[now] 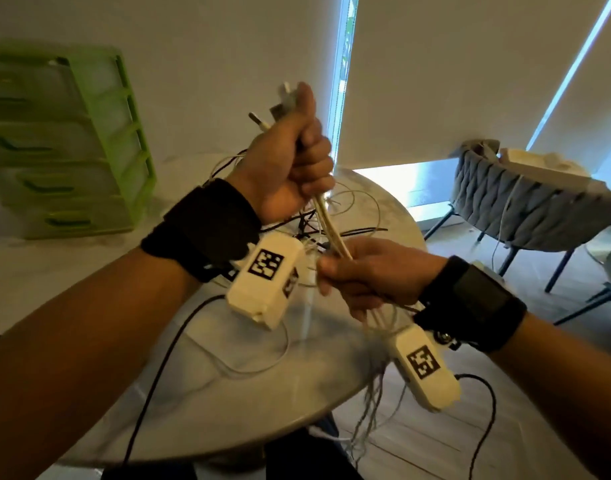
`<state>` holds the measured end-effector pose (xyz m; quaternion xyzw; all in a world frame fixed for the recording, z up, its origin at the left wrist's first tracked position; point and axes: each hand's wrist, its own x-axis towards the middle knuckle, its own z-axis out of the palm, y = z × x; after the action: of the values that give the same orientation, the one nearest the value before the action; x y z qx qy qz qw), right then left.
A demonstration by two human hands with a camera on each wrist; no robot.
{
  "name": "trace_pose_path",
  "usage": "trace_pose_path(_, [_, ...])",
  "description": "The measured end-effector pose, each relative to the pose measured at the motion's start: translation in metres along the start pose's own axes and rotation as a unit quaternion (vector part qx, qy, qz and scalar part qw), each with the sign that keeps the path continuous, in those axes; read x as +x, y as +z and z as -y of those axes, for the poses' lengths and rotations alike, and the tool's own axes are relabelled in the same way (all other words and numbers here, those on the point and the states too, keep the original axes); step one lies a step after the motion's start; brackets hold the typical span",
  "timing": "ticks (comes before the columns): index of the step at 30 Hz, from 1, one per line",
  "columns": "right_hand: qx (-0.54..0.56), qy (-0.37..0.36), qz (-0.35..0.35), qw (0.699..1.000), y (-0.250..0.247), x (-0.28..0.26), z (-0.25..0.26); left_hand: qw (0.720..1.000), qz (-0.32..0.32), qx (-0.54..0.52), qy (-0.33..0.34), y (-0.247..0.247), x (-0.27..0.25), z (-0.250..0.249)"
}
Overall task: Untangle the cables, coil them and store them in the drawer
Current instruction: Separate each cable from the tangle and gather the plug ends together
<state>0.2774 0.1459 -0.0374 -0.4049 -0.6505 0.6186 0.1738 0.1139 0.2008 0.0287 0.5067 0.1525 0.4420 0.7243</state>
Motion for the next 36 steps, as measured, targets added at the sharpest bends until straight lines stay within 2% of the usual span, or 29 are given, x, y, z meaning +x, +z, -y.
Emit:
trace_pose_path(3, [0.009,0.044,-0.017,0.999,-0.023,-0.032,-0.05,1.0,0.019,-0.018,0.004,-0.012,0.001,-0.009])
trace_pose_path(6, [0.036,0.083,-0.117,0.989,-0.046,-0.062,-0.097,1.0,0.012,-0.015,-0.013,-0.014,0.006,-0.004])
trace_pose_path(9, [-0.069,0.131,-0.242,0.959,-0.064,-0.075,-0.124,0.999,0.01,-0.013,-0.03,-0.004,0.013,0.013])
trace_pose_path(11, [-0.178,0.183,-0.305,0.917,-0.076,-0.078,-0.144,0.999,0.019,-0.007,-0.037,0.003,0.017,0.022])
trace_pose_path(12, [-0.247,0.221,-0.322,0.887,-0.082,-0.079,-0.155,0.999,0.024,-0.001,-0.038,0.006,0.019,0.026])
trace_pose_path(15, [-0.455,0.316,-0.354,0.753,-0.099,-0.086,-0.189,0.998,0.037,0.011,-0.043,0.011,0.018,0.031])
trace_pose_path(16, [-0.458,0.321,-0.39,0.731,-0.103,-0.088,-0.192,0.998,0.039,0.014,-0.044,0.011,0.018,0.032])
trace_pose_path(17, [-0.42,0.312,-0.441,0.73,-0.107,-0.089,-0.196,0.998,0.041,0.017,-0.043,0.01,0.017,0.033])
trace_pose_path(18, [-0.371,0.289,-0.499,0.728,-0.107,-0.09,-0.196,0.998,0.044,0.021,-0.041,0.009,0.017,0.034])
trace_pose_path(20, [-0.347,0.222,-0.576,0.706,-0.106,-0.09,-0.197,0.998,0.05,0.028,-0.04,0.009,0.016,0.034])
trace_pose_path(21, [-0.351,0.209,-0.577,0.707,-0.106,-0.089,-0.202,0.997,0.051,0.034,-0.042,0.009,0.016,0.035])
trace_pose_path(22, [-0.354,0.229,-0.53,0.736,-0.102,-0.086,-0.208,0.997,0.052,0.043,-0.046,0.009,0.016,0.035])
trace_pose_path(24, [-0.327,0.337,-0.303,0.829,-0.091,-0.077,-0.226,0.995,0.055,0.065,-0.061,0.011,0.015,0.038])
trace_pose_path(25, [-0.294,0.388,-0.193,0.852,-0.085,-0.074,-0.231,0.994,0.054,0.069,-0.068,0.011,0.013,0.039])
trace_pose_path(26, [-0.242,0.417,-0.135,0.866,-0.078,-0.073,-0.226,0.994,0.048,0.07,-0.073,0.01,0.013,0.041])
trace_pose_path(27, [-0.2,0.424,-0.126,0.874,-0.077,-0.073,-0.215,0.994,0.038,0.069,-0.072,0.008,0.013,0.043])
trace_pose_path(28, [-0.2,0.417,-0.145,0.875,-0.077,-0.071,-0.2,0.995,0.024,0.069,-0.067,0.005,0.013,0.043])
trace_pose_path(31, [-0.345,0.351,-0.192,0.849,-0.089,-0.069,-0.109,0.997,-0.006,0.061,-0.046,-0.01,0.016,0.043])
trace_pose_path(33, [-0.397,0.248,-0.21,0.859,-0.091,-0.059,-0.036,0.997,-0.019,0.059,-0.035,-0.02,0.017,0.043])
trace_pose_path(36, [-0.398,0.023,-0.247,0.883,-0.069,-0.031,0.056,0.994,-0.062,0.08,-0.034,-0.029,0.012,0.043])
